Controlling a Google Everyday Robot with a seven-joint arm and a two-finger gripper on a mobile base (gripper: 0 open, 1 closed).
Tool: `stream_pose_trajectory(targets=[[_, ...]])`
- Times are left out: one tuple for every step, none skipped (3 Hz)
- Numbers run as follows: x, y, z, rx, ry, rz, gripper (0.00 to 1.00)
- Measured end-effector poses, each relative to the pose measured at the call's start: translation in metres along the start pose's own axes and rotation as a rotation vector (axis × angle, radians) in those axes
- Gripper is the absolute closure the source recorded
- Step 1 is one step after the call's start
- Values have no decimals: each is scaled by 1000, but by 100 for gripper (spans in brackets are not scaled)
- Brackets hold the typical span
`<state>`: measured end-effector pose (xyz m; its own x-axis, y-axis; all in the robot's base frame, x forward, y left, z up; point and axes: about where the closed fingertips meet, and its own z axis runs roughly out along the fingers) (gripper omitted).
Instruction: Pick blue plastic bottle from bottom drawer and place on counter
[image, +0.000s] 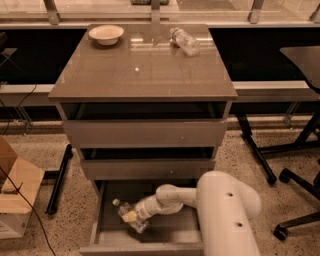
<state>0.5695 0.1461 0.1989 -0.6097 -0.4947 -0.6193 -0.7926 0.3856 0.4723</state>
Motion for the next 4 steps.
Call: stream_pose_trajectory(targets=[[-4,15,-74,53,-37,5,100],[-3,65,-131,41,-79,-66,100],[-37,136,-191,-5,-176,-300,100],[-79,191,-267,52,-248,-545,100]])
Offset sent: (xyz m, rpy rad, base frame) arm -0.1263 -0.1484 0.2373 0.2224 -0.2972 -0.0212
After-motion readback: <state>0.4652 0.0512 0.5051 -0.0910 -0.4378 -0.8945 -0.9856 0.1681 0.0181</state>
